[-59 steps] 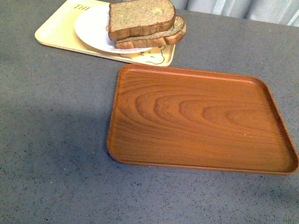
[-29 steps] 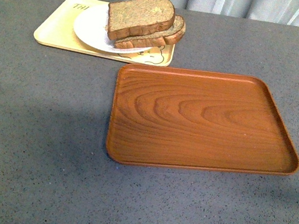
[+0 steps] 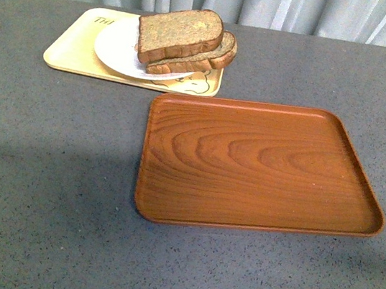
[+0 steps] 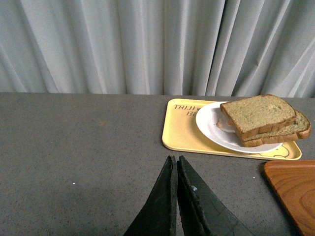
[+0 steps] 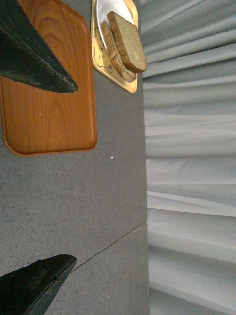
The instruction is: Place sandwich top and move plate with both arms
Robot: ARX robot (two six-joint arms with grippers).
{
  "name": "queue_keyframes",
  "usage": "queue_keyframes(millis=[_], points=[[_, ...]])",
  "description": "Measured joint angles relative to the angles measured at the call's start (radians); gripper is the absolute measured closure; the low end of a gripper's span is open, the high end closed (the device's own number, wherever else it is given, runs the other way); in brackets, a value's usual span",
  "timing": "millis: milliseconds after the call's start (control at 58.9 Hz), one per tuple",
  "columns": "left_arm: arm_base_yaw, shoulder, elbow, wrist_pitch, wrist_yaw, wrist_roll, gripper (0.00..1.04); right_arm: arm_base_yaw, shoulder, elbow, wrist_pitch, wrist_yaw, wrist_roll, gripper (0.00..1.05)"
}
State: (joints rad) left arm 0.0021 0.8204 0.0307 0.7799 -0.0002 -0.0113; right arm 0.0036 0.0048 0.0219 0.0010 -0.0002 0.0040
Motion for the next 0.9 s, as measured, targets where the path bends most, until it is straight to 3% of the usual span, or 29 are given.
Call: queue_keyframes(millis=[900], points=[[0.0, -0.521, -0.016, -0.48, 0.0, 0.0, 1.03, 0.0, 0.0, 0.0, 0.0, 0.0, 0.0, 0.09]])
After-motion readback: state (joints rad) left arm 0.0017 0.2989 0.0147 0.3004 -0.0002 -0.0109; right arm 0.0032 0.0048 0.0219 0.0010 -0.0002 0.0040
